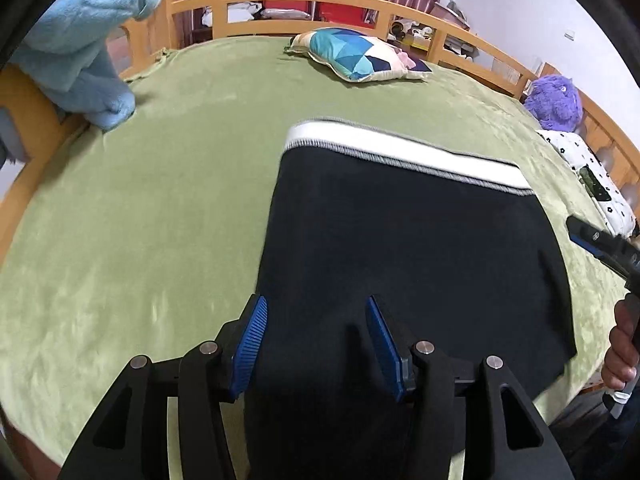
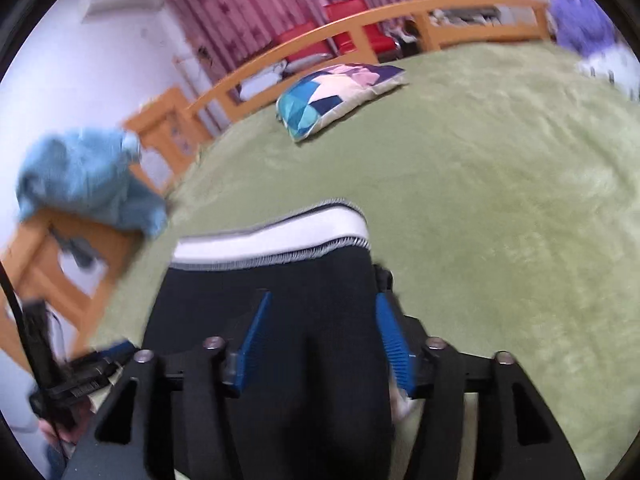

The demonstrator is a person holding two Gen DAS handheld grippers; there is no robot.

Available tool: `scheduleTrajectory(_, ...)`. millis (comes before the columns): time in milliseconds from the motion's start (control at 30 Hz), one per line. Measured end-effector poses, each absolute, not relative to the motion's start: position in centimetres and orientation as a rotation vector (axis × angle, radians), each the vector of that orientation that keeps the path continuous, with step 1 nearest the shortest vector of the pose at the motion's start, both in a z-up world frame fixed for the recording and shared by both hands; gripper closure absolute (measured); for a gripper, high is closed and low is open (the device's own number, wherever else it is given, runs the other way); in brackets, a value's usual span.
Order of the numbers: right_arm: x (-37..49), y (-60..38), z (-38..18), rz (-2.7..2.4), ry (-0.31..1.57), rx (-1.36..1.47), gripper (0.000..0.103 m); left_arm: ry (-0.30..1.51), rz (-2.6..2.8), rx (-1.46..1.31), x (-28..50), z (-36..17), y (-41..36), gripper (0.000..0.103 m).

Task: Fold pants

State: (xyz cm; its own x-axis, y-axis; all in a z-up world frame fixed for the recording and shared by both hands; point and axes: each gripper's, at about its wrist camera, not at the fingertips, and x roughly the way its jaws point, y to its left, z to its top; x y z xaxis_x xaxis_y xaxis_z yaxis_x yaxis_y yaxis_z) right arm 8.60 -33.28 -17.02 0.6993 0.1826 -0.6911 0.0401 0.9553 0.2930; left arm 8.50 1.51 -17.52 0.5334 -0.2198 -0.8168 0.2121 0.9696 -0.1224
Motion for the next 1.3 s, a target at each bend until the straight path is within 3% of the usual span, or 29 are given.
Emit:
scheduleTrajectory(133,7.2,-30.3,-18.8,0.056,0.969,0.176,0.046,0.962,-0.266,0.019,6.1,-16.2,1.0,0.054)
scheduleTrajectory(333,2.0,-29.0,-14.6,0.037,0.870,0.187,0.047,0.837,-0.258,0.030,2.1,-10.4,0.8,0.052)
scheduleTrajectory(567,-4.4,-28.4,-7.5,-0.008,0.682,0.154,0.031,0.741,-0.287,-0.005,-2.2,-5.1,0.9,0.040)
scheduleTrajectory(667,-5.7,-27.8,-5.8,-0.028,0.650,0.136,0.030,0.703,-0.273,-0.010,-3.7,-3.7,0.8,0.035)
scheduleTrajectory(800,-6.6,-27.1,-4.7,-0.058,0.623,0.136,0.011,0.682,-0.253,-0.020,-5.0,-2.8,0.9,0.023)
scheduleTrajectory(900,-7.3,-26.6,-4.5,-0.064,0.615,0.107,0.003,0.691,-0.255,-0.011,-5.3,-2.9,0.7,0.023)
scheduleTrajectory(1300,-7.7,-26.5,-4.7,-0.075,0.626,0.110,0.003,0.682,-0.250,-0.011,-6.4,-2.7,0.6,0.020)
